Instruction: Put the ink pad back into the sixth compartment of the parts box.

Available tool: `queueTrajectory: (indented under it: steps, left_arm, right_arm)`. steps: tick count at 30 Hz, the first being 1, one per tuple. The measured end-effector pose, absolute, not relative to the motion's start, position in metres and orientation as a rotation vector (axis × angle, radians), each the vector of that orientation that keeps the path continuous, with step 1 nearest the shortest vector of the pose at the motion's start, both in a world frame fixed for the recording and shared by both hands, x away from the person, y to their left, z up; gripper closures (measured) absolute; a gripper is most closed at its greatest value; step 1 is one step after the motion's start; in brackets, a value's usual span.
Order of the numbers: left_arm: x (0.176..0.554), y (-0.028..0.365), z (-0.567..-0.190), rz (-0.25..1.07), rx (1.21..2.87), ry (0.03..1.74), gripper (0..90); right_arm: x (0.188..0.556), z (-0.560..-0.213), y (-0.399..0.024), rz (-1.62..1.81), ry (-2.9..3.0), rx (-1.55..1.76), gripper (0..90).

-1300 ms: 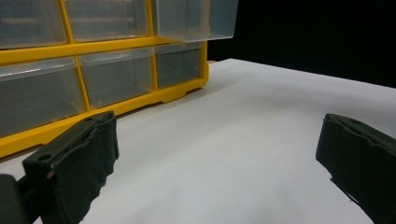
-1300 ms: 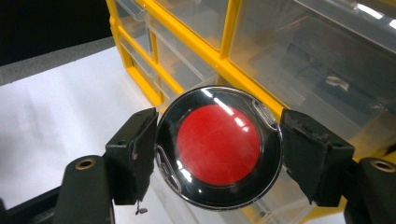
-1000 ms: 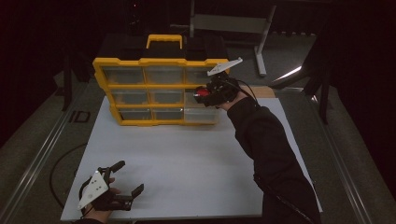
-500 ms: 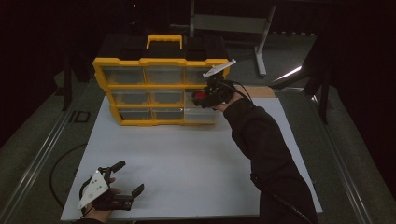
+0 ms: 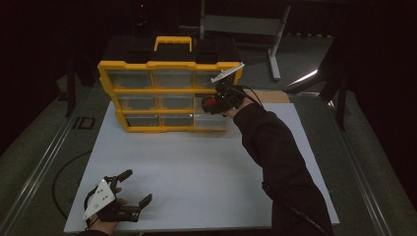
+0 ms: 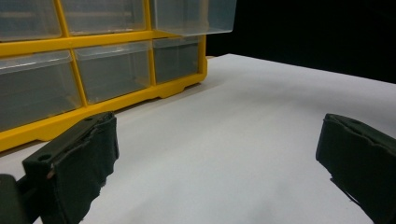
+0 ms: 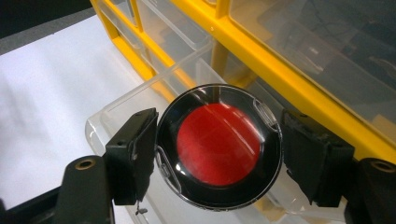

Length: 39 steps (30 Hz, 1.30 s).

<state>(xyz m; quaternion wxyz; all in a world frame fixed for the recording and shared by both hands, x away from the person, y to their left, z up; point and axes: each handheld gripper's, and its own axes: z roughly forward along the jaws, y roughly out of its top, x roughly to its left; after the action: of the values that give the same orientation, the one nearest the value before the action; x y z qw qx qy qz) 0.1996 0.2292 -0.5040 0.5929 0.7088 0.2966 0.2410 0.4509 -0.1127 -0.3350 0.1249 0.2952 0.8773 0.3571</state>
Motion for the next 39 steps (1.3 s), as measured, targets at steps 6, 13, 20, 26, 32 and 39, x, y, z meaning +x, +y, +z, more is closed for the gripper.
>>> queueTrajectory:
  steps: [6,13,20,26,32,39]
  left_arm:
    - [0.2,0.229,-0.504,0.559,1.646,0.691,0.0]
    - [0.199,0.229,-0.504,0.559,1.648,0.689,0.0]
    - [0.2,0.229,-0.504,0.559,1.651,0.689,0.0]
    - [0.2,0.228,-0.504,0.558,1.65,0.692,0.0]
    - [0.201,0.228,-0.504,0.556,1.649,0.697,0.0]
    - [0.202,0.227,-0.505,0.557,1.65,0.7,0.0]
  right_arm:
    - [0.453,-0.334,-0.111,1.028,2.577,0.865,29.6]
    - [0.453,-0.33,-0.112,1.003,2.542,0.915,11.3]
    - [0.451,-0.331,-0.114,1.026,2.546,0.906,10.2]
    - [0.448,-0.332,-0.118,1.076,2.543,0.902,10.2]
    - [0.446,-0.333,-0.125,1.149,2.525,0.917,10.2]
    - [0.442,-0.331,-0.131,1.211,2.469,0.899,10.3]
